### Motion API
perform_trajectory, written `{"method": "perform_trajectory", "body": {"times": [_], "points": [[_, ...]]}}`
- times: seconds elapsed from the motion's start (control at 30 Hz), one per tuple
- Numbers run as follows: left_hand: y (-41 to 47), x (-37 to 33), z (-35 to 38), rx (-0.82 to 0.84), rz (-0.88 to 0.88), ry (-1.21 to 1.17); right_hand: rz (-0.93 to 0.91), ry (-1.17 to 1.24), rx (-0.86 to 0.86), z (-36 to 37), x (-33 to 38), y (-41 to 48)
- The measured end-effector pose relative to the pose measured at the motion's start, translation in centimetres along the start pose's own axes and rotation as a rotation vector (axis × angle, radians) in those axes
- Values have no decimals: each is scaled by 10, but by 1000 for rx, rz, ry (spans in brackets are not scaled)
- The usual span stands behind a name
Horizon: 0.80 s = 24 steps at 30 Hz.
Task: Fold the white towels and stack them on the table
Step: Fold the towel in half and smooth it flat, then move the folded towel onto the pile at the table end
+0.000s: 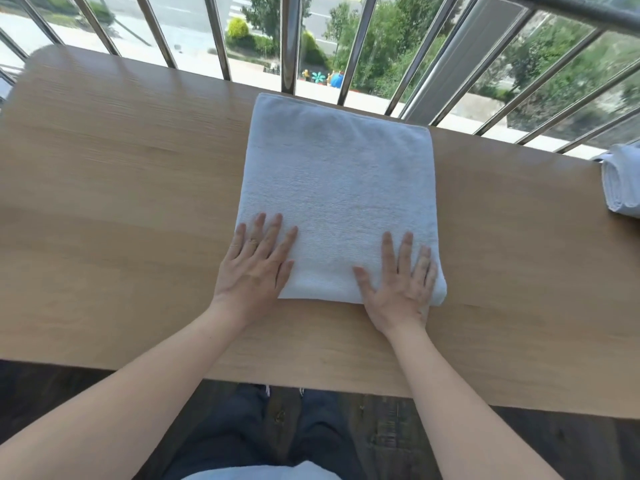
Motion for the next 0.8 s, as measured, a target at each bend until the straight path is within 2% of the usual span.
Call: {"method": "perform_trajectory", "body": {"times": [0.1, 0.2, 0.47, 0.6, 0.73, 0.8], "points": [[-22, -13, -3, -93, 209, -24, -143, -1, -9, 1, 14, -14], [-38, -10, 0, -65, 329, 4, -204, -11, 2, 4, 16, -25], [-27, -12, -31, -179, 298, -151, -63, -168, 87, -1, 38, -26], [-17, 1, -58, -231, 265, -297, -24, -99, 61, -27, 45, -21], [-17, 27, -76, -336, 231, -455, -15, 104, 9, -55, 40, -14], [-13, 44, -74, -296, 192, -561, -14, 121, 37, -68, 35, -5]]}}
Point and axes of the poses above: each hand's wrist, its own y-axis towards the middle knuckle, its own z-axis out of the palm, x = y × z, the point moved 9 cm from there along y, towards the middle knuckle, and after that the axes turned 1 degree about -x, right-handed, at the moved point
